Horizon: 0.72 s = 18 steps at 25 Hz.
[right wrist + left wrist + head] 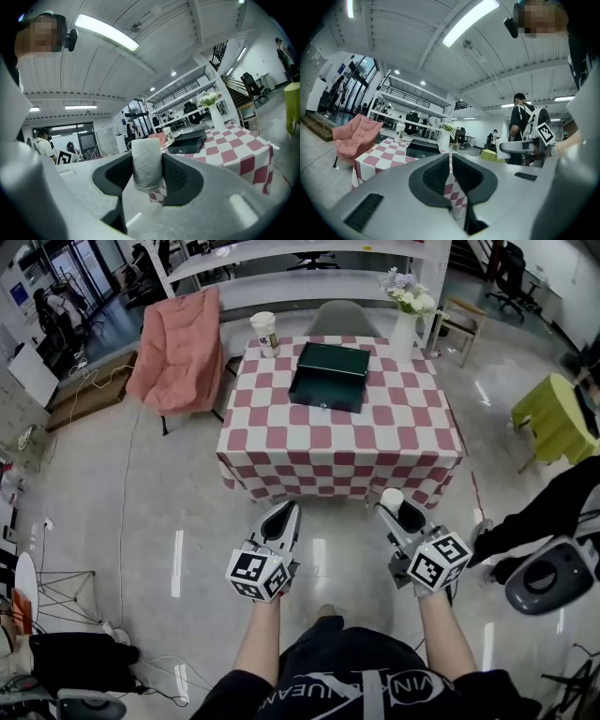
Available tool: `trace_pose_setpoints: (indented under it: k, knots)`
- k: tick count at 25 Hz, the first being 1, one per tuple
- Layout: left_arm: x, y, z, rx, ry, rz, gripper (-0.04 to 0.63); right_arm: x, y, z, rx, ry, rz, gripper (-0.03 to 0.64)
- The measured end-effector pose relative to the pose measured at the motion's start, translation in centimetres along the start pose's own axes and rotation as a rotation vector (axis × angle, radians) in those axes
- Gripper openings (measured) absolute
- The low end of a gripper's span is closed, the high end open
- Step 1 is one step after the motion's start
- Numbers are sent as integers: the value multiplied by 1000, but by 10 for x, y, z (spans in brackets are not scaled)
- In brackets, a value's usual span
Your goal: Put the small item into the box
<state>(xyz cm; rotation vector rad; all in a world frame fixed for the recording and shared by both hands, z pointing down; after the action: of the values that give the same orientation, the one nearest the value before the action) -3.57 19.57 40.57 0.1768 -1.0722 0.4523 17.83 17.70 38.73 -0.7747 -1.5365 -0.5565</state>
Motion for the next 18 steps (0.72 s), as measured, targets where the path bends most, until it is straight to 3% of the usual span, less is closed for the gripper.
trace_pose_setpoints:
  k: [11,18]
  knots:
    - [-9,6,31,10,-2,9,20,1,-37,18,-3,-21,-6,187]
    - [-10,8,51,-27,17,-1,20,5,-68,18,-45,-25,3,187]
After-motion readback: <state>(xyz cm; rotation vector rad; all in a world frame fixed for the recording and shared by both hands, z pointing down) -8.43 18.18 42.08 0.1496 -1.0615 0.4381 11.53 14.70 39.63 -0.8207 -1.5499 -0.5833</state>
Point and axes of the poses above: the fingertips, and each gripper's own axes: y backward along the fingers, z to its left, x out of its underside, the point moved 3 cm from there along y, backward along the fingers, and after that the axes turned 15 degrees about y, right-handed, at the moved point
